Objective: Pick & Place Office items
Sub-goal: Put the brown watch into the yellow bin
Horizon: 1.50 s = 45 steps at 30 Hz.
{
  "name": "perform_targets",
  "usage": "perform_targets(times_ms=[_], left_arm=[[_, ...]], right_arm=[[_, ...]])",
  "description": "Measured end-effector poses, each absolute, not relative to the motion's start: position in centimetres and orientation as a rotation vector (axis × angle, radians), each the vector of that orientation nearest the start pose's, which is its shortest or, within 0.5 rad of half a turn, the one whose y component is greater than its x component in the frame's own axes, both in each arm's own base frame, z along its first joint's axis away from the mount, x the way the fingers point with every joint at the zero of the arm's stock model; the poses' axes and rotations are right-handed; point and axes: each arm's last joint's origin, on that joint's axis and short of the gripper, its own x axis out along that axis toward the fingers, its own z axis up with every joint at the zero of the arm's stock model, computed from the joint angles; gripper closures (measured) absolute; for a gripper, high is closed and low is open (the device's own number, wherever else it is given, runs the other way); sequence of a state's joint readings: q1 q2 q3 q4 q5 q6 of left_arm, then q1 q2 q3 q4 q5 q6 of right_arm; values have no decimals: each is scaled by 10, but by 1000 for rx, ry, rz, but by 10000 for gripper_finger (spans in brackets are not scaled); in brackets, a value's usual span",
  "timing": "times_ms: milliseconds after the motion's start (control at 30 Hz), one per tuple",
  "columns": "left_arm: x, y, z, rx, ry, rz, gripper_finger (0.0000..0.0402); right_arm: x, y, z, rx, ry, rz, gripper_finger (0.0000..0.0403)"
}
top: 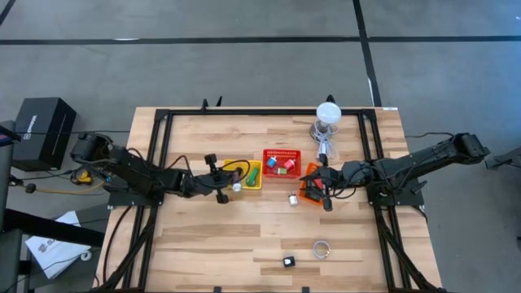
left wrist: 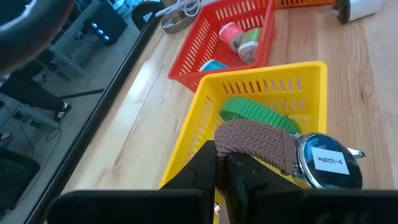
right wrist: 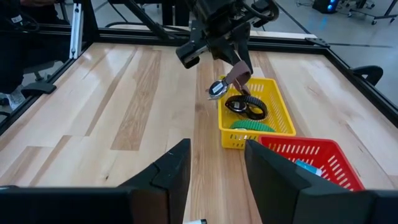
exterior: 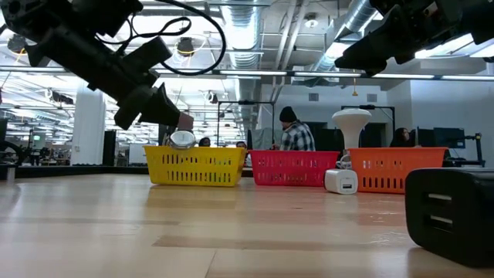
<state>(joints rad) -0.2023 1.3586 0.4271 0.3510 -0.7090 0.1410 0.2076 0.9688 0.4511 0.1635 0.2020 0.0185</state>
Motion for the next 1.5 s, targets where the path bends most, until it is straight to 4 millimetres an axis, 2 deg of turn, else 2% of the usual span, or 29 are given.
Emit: perform_targets(times_ms=[367, 533, 833, 1233, 1500], left_arm=[[235, -26, 155, 364, 523, 476, 393], [239, -17, 160, 310, 468, 526, 393], [240, -1, 161, 291, 471, 593, 393], [240, 0, 161, 291, 473, 595, 393], [240, 0, 161, 291, 474, 595, 361]], right_arm=[[200, 36, 219, -54, 348, 2, 260], [200, 36, 219, -54, 348, 2, 259], [200, 36, 219, -54, 348, 2, 259], [200, 36, 219, -54, 348, 2, 255], [200, 36, 219, -54, 348, 2, 254]])
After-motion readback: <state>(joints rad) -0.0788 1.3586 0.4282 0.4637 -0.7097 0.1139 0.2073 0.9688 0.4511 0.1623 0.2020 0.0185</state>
